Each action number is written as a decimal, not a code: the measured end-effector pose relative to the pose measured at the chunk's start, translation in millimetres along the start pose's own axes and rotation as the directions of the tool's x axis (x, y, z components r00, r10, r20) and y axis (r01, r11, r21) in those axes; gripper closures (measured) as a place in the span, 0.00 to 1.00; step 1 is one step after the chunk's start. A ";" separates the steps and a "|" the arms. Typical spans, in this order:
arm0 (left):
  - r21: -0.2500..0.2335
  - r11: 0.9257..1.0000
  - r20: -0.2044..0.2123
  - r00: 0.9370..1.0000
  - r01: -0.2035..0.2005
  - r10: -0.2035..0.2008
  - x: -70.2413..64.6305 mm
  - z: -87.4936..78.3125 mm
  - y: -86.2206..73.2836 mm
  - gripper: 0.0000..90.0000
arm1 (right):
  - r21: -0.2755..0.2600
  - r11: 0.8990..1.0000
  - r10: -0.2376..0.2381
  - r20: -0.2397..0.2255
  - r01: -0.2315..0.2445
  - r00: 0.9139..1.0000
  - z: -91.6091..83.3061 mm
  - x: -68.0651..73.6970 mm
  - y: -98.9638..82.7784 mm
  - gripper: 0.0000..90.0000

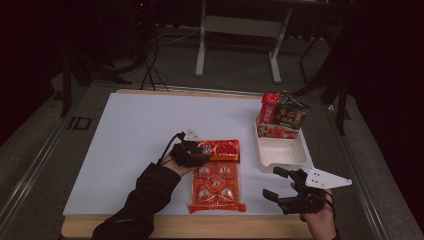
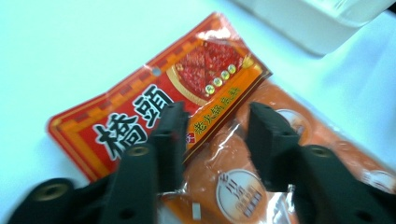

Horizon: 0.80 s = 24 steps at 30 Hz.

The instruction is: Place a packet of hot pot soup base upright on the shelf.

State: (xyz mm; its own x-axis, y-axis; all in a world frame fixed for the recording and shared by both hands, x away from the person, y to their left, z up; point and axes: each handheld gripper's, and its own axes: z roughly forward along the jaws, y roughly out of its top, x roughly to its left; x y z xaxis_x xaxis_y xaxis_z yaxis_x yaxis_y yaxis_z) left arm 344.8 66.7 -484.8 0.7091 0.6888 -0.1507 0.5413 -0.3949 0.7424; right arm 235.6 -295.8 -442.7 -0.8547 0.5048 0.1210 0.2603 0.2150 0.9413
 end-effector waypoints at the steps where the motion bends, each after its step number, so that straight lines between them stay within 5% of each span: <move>1: -0.013 1.000 0.005 1.000 0.002 -0.002 0.8 -4.8 -1.2 0.55 | 0.002 1.000 -0.005 0.000 0.005 1.000 0.2 0.2 0.2 0.18; 12: -0.035 0.998 -0.045 0.997 0.056 -0.057 16.3 -33.9 -16.4 0.37 | 0.011 1.000 -0.016 0.006 0.016 1.000 2.4 1.3 -0.3 0.18; 15: -0.048 0.995 -0.042 0.995 0.087 -0.089 23.7 -32.3 -21.5 0.36 | 0.014 1.000 -0.019 0.005 0.018 1.000 3.3 1.7 -0.2 0.18; 24: -0.026 0.995 -0.096 0.990 0.096 -0.098 42.8 -7.5 -33.4 0.34 | 0.019 0.999 -0.033 0.009 0.033 0.999 3.9 4.2 0.2 0.18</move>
State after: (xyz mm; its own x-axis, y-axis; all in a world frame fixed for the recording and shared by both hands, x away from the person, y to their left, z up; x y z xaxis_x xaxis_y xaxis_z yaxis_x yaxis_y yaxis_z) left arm 353.7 114.0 -511.1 0.6055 0.7797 -0.1593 0.5953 -0.3110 0.7409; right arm 233.8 -290.4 -443.3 -0.8589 0.5048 0.0868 0.2405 0.2478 0.9385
